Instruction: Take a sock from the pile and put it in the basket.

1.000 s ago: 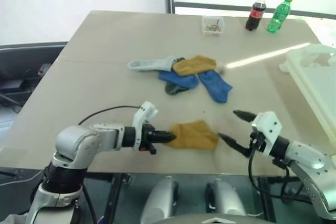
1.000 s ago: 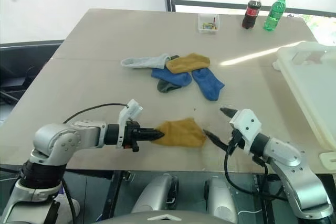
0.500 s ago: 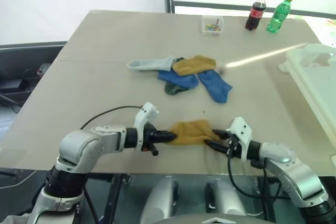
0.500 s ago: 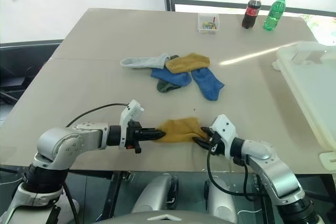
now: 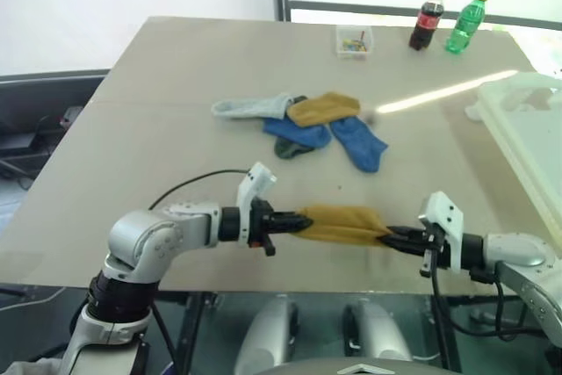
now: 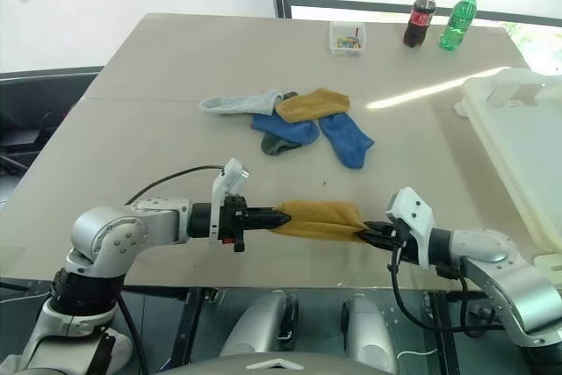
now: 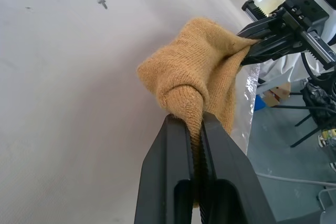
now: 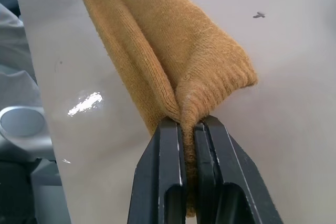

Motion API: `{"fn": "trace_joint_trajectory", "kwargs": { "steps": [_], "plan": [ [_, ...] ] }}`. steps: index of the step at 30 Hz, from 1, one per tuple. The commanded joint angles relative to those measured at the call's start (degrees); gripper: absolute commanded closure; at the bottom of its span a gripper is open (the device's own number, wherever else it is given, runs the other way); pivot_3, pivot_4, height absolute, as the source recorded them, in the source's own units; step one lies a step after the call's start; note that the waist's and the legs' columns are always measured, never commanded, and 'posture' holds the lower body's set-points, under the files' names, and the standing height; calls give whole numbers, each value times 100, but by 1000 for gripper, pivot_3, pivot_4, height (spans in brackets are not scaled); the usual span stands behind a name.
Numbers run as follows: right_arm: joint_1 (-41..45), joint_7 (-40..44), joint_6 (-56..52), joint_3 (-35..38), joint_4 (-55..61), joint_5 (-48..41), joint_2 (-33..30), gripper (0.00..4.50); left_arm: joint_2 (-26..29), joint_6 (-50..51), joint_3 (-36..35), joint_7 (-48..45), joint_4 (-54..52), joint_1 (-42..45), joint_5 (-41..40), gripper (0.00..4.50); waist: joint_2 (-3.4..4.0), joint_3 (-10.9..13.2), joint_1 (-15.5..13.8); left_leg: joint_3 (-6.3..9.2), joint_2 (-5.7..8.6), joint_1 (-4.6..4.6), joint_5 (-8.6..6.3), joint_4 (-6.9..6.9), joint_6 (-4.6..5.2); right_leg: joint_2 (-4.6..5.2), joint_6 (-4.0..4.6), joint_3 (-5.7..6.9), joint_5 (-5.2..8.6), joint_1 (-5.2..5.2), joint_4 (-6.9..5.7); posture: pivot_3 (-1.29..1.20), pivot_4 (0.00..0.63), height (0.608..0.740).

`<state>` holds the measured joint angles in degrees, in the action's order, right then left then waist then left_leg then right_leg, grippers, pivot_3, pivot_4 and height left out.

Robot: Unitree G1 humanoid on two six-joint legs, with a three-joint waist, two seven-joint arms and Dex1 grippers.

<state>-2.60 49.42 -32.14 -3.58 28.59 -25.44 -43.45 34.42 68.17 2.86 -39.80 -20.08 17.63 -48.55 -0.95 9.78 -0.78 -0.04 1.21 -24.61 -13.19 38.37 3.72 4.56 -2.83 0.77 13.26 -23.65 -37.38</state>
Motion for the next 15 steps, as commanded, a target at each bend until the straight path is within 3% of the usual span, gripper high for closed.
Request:
{"fn": "trace_joint_trajectory", "kwargs": {
  "steps": [1,2,7,9,15],
  "plan": [
    [234,106,305,-347,-337,318,86,3700,-120,-38,77,192,82,-73,153,4156,0,0,-3,-1,1,-1,0,1,0,0,0,0,0,0,0,0,150,729],
    [277,123,364,-383,-386,354,112,3448,-154,-25,58,247,116,-76,174,3767,0,0,-7,-1,1,1,0,2,0,-1,0,0,0,2,0,0,150,729],
    [116,287,811,-200,-119,408,0,1127,-242,-47,-6,435,134,-139,298,1717,2,-1,-27,3,2,-2,1,2,0,0,-1,4,0,3,1,0,150,729],
    [30,359,687,-5,63,50,33,1054,-270,-24,-39,436,118,-144,268,725,2,-1,-29,3,2,1,1,2,0,1,-1,4,0,7,1,0,150,729],
    [314,-336,-509,333,123,-930,566,1054,-321,-6,-24,425,45,-157,216,725,4,-3,-6,4,-3,10,1,3,0,-1,0,1,0,8,-7,0,150,729]
  ]
}}
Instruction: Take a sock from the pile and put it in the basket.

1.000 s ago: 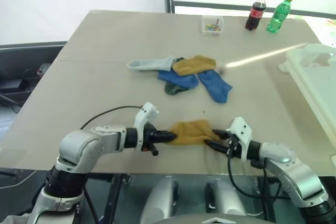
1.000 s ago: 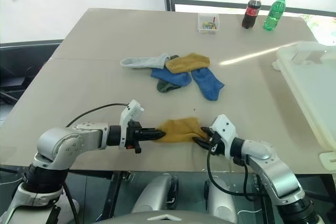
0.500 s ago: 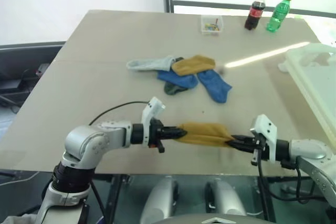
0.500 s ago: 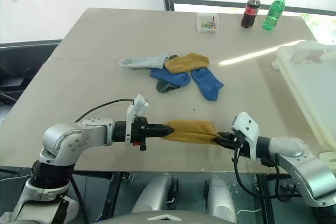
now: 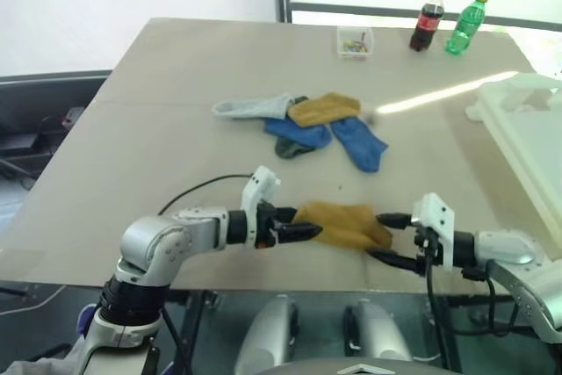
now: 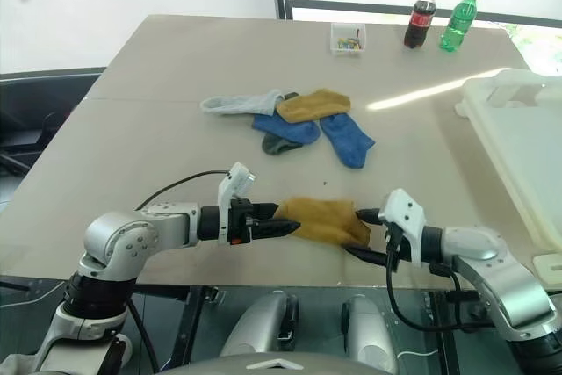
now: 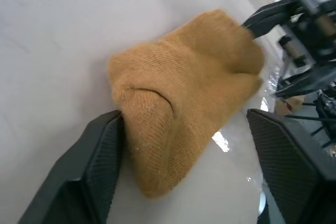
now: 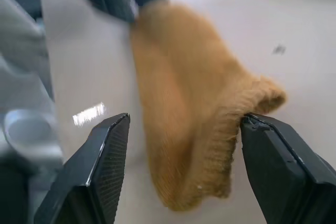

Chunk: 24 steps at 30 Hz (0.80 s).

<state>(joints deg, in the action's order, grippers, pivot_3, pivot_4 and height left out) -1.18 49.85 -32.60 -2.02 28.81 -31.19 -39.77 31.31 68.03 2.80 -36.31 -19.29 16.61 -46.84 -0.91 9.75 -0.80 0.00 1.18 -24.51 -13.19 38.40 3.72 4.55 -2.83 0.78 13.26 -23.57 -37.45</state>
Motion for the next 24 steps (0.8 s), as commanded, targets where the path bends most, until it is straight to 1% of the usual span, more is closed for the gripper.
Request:
{"fn": "trace_joint_trajectory", "kwargs": {
  "steps": [1,4,6,7,8,9,10,11,12,13,14,15,16,18,19,20,21,23,24],
  "plan": [
    [196,-471,-549,128,32,-325,261,1054,-12,-2,-13,74,-33,-56,49,725,1,0,-6,0,0,-1,0,0,0,0,0,0,0,0,0,0,150,729],
    [116,-460,-510,-132,-117,-35,242,1054,10,-67,49,39,-21,-67,116,725,0,-1,-20,1,3,-6,0,0,0,2,0,1,0,-2,5,0,150,729],
    [158,-534,-503,-214,-344,100,307,1584,4,-76,50,17,-27,-76,97,689,1,-1,-11,1,4,-9,0,-1,0,3,0,1,0,-2,8,0,150,729],
    [170,-545,-484,-228,-420,133,320,1706,2,-76,52,17,-40,-84,90,689,1,-1,-10,1,4,-9,0,-1,0,3,0,1,0,-2,8,0,150,729],
    [180,-541,-465,-223,-476,155,322,2145,5,-64,35,14,-32,-90,76,689,2,-1,-9,1,4,-8,0,-1,0,3,1,1,0,-2,8,0,150,729],
    [190,-552,-469,-194,-514,160,324,2780,10,-51,14,15,-11,-91,68,689,2,-1,-9,1,4,-8,0,-1,0,3,1,1,0,-2,7,0,150,729],
    [187,-551,-492,-152,-533,147,318,3031,-4,-23,-17,50,19,-92,59,689,2,-2,-8,1,4,-8,0,-1,0,3,1,1,0,-2,7,0,150,729],
    [183,-541,-504,-123,-546,140,307,3522,-12,7,-41,92,47,-89,63,689,3,-2,-8,1,3,-6,0,-1,0,2,1,1,0,-2,7,0,150,729],
    [163,-509,-501,-96,-550,140,267,3870,-11,37,-64,114,78,-90,58,689,3,-2,-8,1,3,-7,0,-1,0,2,1,2,0,-2,7,0,150,729],
    [130,-463,-466,-72,-552,161,208,4373,6,50,-80,115,81,-109,52,1230,3,-2,-8,1,3,-7,0,-1,0,2,1,2,0,-2,7,0,150,729],
    [106,-442,-438,-51,-559,184,162,4500,30,54,-100,112,76,-136,46,1546,3,-2,-7,1,3,-7,0,-1,0,2,1,1,0,-2,7,0,150,729],
    [93,-433,-408,-37,-569,205,131,4500,50,52,-120,119,69,-165,50,2122,3,-2,-7,1,3,-8,0,-1,0,2,0,1,0,-2,8,0,150,729],
    [89,-424,-380,-28,-586,218,110,4500,85,40,-139,119,66,-204,68,2272,3,-2,-7,1,3,-8,0,-1,0,2,0,1,0,-2,8,0,150,729],
    [82,-404,-277,-39,-652,306,59,4500,159,-6,-189,107,45,-301,95,3222,3,-2,-6,1,3,-8,-1,-1,0,2,0,2,0,-2,8,0,150,729],
    [81,-378,-203,-66,-676,372,28,4500,177,-47,-246,121,41,-346,109,3598,3,-2,-3,1,3,-8,0,-2,0,2,0,2,0,-2,8,0,150,729],
    [72,-350,-97,-92,-689,449,9,4500,209,-95,-314,143,27,-404,134,4138,3,-2,-3,1,3,-7,-1,-2,0,2,1,2,0,-2,8,0,150,729],
    [63,-330,-6,-96,-686,481,24,4500,271,-212,-370,82,-28,-477,160,4472,3,-2,-5,1,3,-8,-1,-2,0,2,1,1,0,-3,8,0,150,729],
    [61,-319,119,-69,-648,469,91,4500,341,-436,-510,-62,-150,-598,123,4472,4,-2,-5,1,2,-8,-1,-2,0,2,0,2,0,-3,9,0,150,729],
    [70,-327,226,-71,-602,495,127,4500,326,-449,-717,-164,-221,-630,-113,4472,4,-2,-5,1,2,-8,-1,-3,-1,3,1,1,0,-3,10,0,150,729]
  ]
}}
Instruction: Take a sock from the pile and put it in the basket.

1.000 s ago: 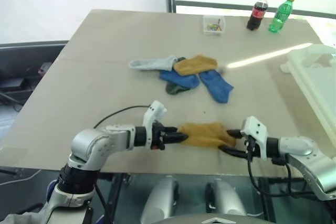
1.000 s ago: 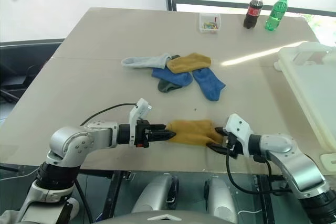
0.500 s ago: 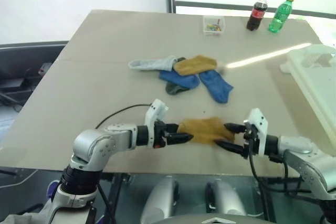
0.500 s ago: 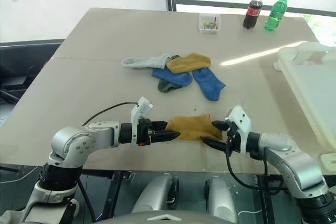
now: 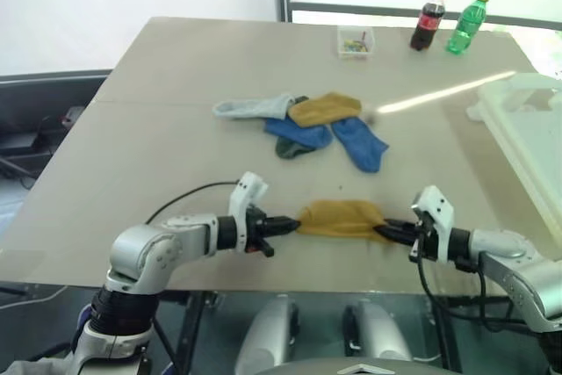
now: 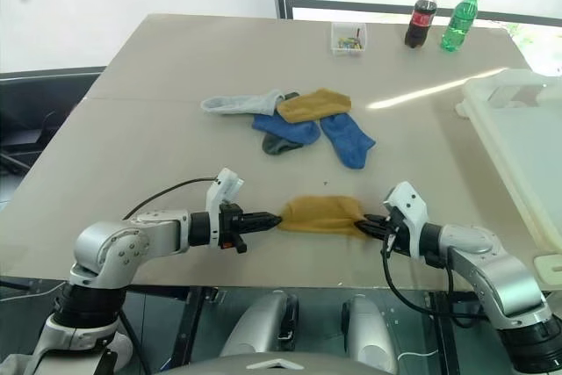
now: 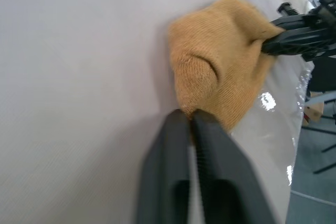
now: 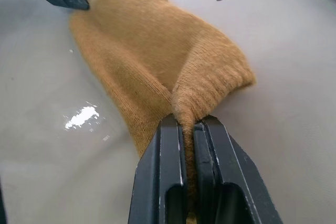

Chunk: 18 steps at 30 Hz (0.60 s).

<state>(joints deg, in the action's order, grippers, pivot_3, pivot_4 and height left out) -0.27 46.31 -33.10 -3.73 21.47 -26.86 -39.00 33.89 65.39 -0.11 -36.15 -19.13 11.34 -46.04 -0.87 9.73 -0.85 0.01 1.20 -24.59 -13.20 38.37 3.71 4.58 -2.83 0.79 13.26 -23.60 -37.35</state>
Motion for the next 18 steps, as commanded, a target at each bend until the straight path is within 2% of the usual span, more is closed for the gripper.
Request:
{"fn": "trace_joint_trajectory", "kwargs": {
  "steps": [1,12,15,18],
  "plan": [
    [-11,62,299,86,181,38,59,4500,87,-169,-568,-310,-312,-120,-410,4472,0,1,1,0,0,0,0,0,0,0,0,0,0,0,0,0,150,729],
    [-38,390,681,-111,169,350,-68,4500,213,170,-641,-521,-551,-9,-1113,4472,1,1,-3,2,0,-9,0,-3,0,1,0,1,0,-5,11,0,150,729],
    [-113,442,757,-185,226,472,-128,4500,568,163,-489,-669,-581,-231,-917,4472,1,1,5,2,-1,-8,0,-4,0,-1,0,2,0,-6,11,0,150,729],
    [-132,397,808,-247,213,547,-93,4500,647,-96,-477,-659,-519,-411,-727,4472,4,2,5,2,-1,-7,0,-8,-1,-1,1,1,0,-6,13,0,150,729]
  ]
}}
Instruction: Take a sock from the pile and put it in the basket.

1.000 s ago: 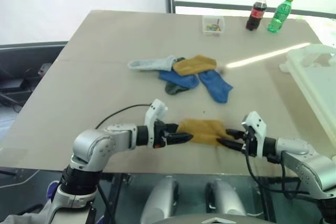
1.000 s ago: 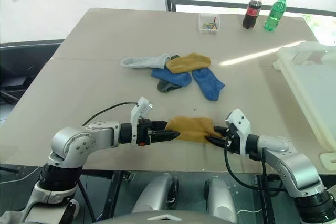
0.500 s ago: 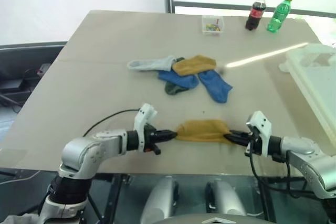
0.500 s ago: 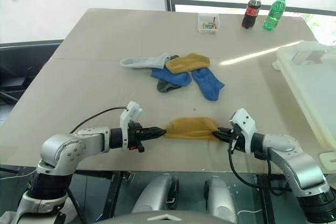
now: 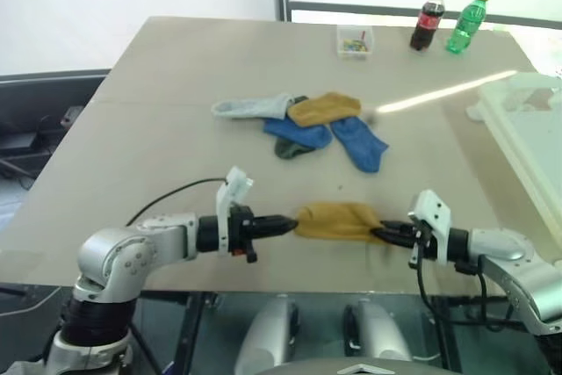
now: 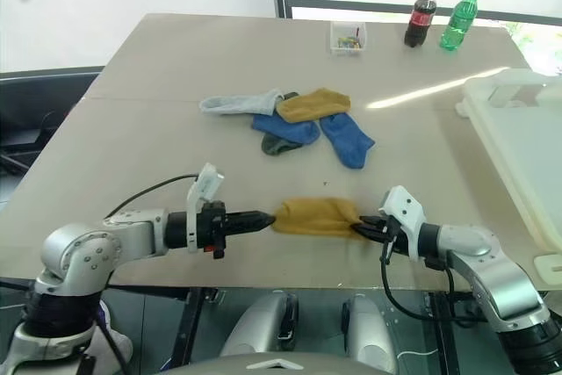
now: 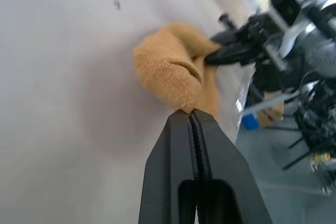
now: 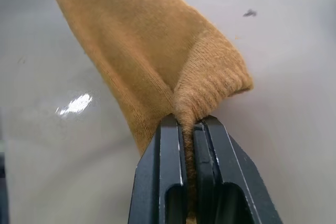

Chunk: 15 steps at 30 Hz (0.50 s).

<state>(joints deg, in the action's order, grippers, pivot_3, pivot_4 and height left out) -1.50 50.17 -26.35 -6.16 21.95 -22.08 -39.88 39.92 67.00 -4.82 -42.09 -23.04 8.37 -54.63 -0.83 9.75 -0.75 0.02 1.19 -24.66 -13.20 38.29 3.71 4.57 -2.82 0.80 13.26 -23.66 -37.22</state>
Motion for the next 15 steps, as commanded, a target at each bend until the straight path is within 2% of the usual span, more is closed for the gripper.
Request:
{"fn": "trace_joint_trajectory", "kwargs": {
  "steps": [1,4,8,10,13,15],
  "plan": [
    [-7,-10,140,-17,156,87,18,4500,29,-241,-38,-78,-55,-133,90,4472,0,0,-9,0,0,0,0,0,0,1,0,0,0,0,2,0,150,729],
    [4,-54,156,-56,127,140,87,4500,79,-325,-64,-178,66,-203,128,3561,0,0,-23,1,0,1,0,1,0,2,0,1,0,0,6,0,150,729],
    [9,-76,72,4,166,48,159,4500,129,-678,-267,-298,85,-449,241,1806,0,0,-3,1,-1,0,-1,0,-2,3,0,0,0,0,9,0,150,729],
    [24,-20,-82,57,190,-117,176,4500,192,-821,-315,-431,58,-561,282,1806,0,0,-6,1,-2,-1,-5,-4,-8,3,0,0,0,-2,11,0,150,729],
    [28,-27,-73,114,282,-219,235,3477,287,-1084,-354,-613,78,-672,398,1759,2,1,-7,2,-3,0,-12,-6,-21,3,1,0,0,-3,12,0,150,729],
    [-41,-133,231,126,404,-45,268,2532,228,-1285,-415,-661,99,-600,403,1759,2,1,-19,1,-2,-2,-13,-6,-22,6,1,0,0,-3,15,0,150,729]
  ]
}}
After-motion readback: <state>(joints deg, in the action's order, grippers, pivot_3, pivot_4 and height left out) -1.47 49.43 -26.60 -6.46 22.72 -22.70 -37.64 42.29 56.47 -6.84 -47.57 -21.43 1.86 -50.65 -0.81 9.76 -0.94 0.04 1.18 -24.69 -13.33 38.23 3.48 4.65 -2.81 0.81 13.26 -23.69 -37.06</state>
